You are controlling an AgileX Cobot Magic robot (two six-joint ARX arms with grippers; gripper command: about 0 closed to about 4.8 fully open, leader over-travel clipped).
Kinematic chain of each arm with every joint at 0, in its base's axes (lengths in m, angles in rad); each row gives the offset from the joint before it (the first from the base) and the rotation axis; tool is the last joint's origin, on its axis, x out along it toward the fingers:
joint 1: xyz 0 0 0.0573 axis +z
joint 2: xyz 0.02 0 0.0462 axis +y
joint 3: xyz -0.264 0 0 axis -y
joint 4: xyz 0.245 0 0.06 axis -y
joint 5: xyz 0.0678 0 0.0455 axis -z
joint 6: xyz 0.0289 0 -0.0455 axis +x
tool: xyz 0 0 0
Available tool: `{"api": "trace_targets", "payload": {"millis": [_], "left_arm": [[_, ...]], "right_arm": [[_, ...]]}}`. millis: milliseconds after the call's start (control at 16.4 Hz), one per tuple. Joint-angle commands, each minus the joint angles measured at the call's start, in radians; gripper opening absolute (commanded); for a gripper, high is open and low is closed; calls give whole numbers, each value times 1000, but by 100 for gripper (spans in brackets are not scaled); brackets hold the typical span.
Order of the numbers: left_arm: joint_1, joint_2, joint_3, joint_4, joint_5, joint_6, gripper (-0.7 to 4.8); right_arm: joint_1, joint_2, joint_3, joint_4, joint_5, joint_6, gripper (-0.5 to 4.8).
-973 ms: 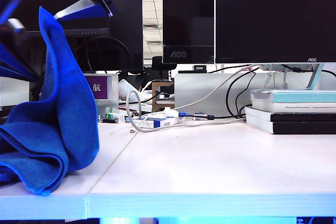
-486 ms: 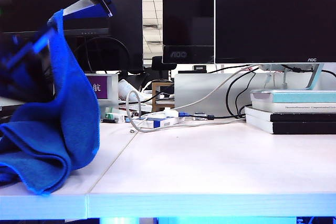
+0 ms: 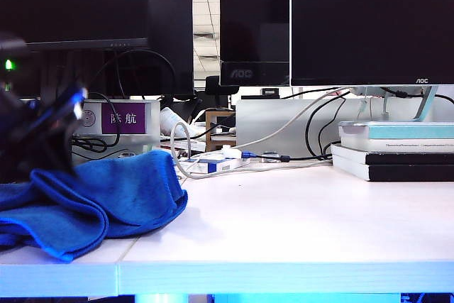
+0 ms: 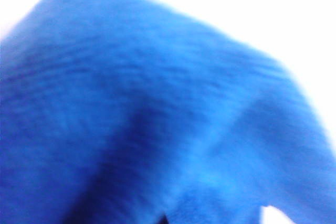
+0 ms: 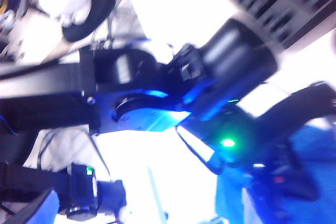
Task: Wipe the table from right to left using the rag.
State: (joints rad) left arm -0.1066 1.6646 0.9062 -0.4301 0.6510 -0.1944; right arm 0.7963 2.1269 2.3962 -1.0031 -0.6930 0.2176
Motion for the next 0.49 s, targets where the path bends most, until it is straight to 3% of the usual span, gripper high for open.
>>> {"api": "trace_targets", "payload": {"millis": [61,122,182,243,304,365,486], "left_arm": [[0,-97,5,18,69,10,-5],[0,-148,5,19,69,10,-5],[0,-201,6,22,67,10,-5],[0,-253,14,20,68,4,-5],[0,-293,24,20,68,-5,-5],[0,-331,39,19,66,-3,-5],[0,-396,71,21,37,0,-5]], "right_arm": [[-42,-77,4,13,100,-5,479],[-59,-105,4,13,140,-5,479],[-84,-136,4,16,163,-5,391],[-108,-162,4,19,177,-5,214],[-127,-184,4,20,183,-5,79],[-142,-204,4,19,198,-5,17],[-157,-241,4,7,246,-19,-6]]}}
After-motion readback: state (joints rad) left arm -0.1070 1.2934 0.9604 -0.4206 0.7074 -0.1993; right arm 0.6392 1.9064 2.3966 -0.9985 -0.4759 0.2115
